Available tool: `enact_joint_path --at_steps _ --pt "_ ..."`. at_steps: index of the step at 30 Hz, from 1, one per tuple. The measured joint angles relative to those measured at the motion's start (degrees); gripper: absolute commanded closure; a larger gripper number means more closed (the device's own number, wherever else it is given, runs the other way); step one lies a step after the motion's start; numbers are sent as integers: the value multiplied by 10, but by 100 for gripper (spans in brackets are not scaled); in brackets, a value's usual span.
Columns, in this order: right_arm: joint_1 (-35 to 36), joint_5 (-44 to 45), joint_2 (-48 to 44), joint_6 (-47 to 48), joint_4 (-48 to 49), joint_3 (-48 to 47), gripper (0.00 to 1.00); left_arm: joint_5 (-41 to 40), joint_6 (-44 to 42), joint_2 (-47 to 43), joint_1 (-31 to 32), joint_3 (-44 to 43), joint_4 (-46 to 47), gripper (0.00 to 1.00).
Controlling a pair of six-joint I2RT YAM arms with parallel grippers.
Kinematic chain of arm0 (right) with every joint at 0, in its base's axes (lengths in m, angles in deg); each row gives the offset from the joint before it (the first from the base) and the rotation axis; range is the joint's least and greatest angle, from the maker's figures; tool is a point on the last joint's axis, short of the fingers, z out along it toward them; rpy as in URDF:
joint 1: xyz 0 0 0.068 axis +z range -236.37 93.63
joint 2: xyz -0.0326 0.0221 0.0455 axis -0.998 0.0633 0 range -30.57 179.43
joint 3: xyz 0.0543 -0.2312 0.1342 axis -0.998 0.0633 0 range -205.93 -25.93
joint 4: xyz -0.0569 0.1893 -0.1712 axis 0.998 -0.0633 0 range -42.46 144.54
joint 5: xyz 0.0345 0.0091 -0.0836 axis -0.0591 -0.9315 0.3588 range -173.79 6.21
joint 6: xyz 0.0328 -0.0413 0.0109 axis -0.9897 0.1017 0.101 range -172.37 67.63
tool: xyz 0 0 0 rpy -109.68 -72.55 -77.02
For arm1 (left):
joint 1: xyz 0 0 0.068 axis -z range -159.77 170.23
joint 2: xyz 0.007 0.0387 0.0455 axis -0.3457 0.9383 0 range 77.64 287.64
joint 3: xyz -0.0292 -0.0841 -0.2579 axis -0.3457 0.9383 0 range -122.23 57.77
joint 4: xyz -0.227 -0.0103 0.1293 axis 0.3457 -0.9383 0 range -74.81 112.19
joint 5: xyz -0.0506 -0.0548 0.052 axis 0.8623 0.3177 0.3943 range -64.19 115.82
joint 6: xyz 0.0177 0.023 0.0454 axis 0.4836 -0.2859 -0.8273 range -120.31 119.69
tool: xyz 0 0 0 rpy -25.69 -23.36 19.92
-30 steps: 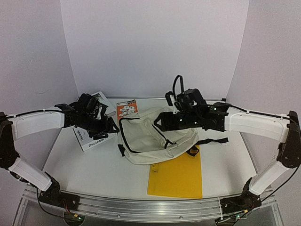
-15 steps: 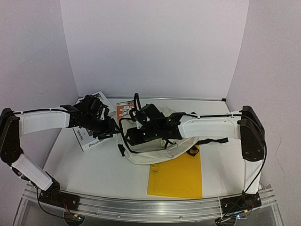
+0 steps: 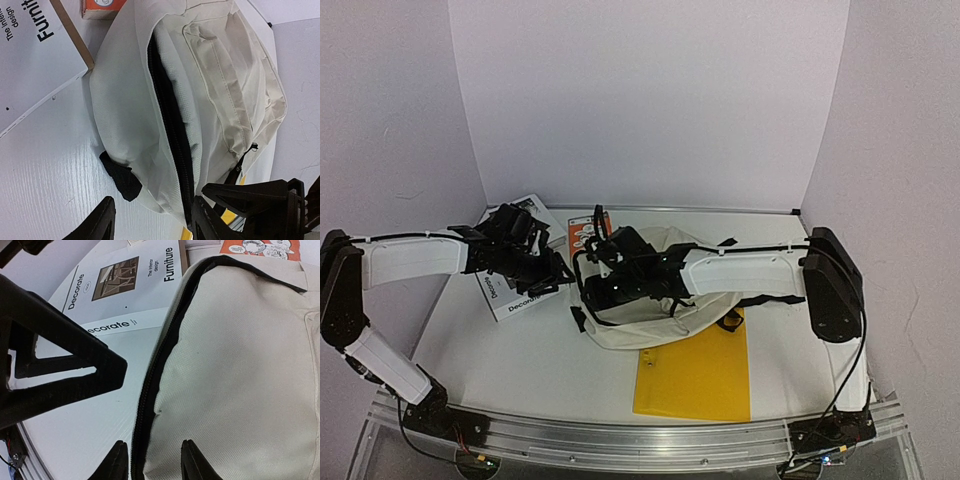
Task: Pack the student bag
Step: Adjust the student bag at the center of the board.
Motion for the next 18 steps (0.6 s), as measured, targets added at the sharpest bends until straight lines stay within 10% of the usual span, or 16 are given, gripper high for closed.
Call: enact_joint_path --at_steps 10,18 --pt "0 -3 15 -2 -1 -9 100 0 3 -5 -3 5 1 48" --pt "0 9 15 -14 -1 -9 100 0 3 -8 -4 5 2 47"
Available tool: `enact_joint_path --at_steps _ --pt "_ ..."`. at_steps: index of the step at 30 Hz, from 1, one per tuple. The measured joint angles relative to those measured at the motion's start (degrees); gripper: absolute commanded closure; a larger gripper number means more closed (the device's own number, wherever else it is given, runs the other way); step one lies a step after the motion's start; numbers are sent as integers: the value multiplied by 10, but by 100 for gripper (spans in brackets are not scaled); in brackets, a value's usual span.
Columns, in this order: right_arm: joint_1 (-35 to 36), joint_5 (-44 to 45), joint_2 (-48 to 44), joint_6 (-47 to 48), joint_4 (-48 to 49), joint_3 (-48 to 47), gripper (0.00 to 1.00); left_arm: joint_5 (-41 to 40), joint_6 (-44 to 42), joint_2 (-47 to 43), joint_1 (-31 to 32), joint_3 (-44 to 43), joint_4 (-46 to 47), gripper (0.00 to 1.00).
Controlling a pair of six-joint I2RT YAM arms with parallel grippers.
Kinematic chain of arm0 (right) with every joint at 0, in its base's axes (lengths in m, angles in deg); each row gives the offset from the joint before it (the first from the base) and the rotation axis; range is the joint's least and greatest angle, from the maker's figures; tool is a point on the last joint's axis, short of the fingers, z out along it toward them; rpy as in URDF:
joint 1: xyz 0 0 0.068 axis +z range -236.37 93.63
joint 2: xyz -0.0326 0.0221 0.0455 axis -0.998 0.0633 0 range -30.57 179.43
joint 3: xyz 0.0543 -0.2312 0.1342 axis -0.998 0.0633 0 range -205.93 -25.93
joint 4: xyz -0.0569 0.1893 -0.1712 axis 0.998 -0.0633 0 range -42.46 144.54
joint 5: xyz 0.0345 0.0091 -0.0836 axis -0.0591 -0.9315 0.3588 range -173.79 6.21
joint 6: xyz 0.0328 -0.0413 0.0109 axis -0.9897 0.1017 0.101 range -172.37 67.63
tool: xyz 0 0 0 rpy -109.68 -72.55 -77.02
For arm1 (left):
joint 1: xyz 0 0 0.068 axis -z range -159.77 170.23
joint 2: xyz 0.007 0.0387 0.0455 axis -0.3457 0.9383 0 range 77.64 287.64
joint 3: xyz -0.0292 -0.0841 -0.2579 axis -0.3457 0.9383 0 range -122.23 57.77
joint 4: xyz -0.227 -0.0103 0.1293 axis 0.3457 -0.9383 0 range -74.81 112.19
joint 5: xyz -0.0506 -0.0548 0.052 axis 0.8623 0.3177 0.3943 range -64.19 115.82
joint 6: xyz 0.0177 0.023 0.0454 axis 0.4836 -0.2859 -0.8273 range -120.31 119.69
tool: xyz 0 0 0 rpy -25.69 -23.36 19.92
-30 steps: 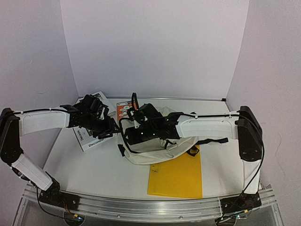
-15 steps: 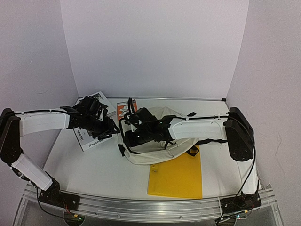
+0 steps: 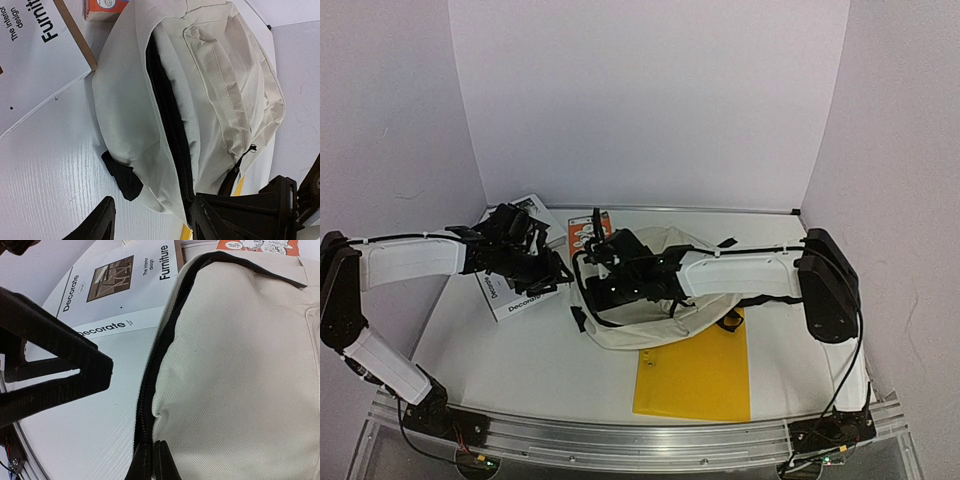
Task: Pack the student bag
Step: Adjust the student bag at the center of the board.
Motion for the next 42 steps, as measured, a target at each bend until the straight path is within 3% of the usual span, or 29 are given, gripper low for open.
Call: enact_joint_path --at_steps 13,20,24,27,28,29,34,42 --pt "-7 60 -79 -50 17 54 100 20 2 7 0 2 35 42" --pt "-8 68 -85 -68 33 74 100 34 2 60 0 -4 49 43" --pt "-8 82 -103 -73 47 98 100 49 9 92 0 -16 53 58" --pt "-9 101 -122 -76 54 115 100 62 17 111 0 -23 67 86" --pt "-11 109 -129 -77 57 121 100 66 20 117 0 -26 71 88" --pt "-12 112 -132 -78 57 123 100 69 18 121 0 -27 75 97" --pt "-39 131 -184 -86 65 168 100 92 23 168 0 -53 97 100" --pt "-150 138 -286 -91 76 272 100 108 16 202 1 -114 100 100"
